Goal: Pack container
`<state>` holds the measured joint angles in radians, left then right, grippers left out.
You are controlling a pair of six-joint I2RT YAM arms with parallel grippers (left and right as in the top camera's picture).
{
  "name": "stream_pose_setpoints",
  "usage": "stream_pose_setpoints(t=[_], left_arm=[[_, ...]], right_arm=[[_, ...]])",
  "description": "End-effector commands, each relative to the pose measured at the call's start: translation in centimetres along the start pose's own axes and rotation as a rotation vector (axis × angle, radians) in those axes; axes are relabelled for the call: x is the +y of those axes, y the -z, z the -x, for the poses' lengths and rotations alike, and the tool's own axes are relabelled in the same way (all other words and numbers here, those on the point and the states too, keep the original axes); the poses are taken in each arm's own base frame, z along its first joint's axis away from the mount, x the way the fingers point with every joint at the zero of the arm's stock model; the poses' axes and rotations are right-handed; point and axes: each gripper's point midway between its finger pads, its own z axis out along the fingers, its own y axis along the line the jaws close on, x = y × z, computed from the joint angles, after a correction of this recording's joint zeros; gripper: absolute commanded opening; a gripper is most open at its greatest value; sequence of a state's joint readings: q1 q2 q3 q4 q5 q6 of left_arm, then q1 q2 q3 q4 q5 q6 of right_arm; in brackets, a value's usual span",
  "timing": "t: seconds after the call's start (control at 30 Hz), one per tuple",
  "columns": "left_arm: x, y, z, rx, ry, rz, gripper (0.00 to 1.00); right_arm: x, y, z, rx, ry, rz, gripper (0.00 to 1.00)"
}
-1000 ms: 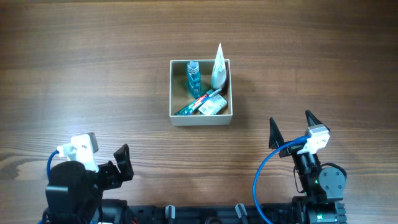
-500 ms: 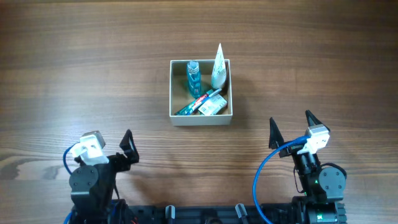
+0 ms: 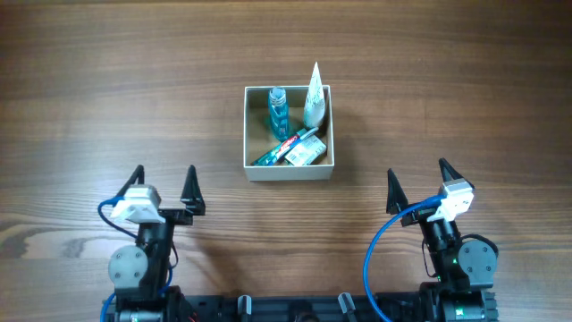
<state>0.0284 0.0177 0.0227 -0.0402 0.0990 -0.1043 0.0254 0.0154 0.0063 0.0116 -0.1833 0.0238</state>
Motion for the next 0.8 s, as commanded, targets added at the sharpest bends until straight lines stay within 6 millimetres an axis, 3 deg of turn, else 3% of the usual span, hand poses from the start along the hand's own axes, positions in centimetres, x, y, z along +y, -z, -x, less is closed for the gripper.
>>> stream_pose_setpoints(t=[0.0, 0.43, 0.77], left_arm=[[-0.2, 0.0, -1.1, 0.031, -0.045, -0.030, 1.00], [1.8, 0.1, -1.1, 0.021, 0.042, 0.089, 1.00], [1.6, 0.1, -1.1, 0.022, 0.041, 0.081, 1.00]], right_arm=[[0.1, 0.0, 0.1, -0.007, 0.011, 0.009, 1.00], [0.2, 0.0, 0.1, -0.007, 0.011, 0.009, 1.00], [0.1, 0.0, 0.1, -0.007, 0.011, 0.009, 1.00]])
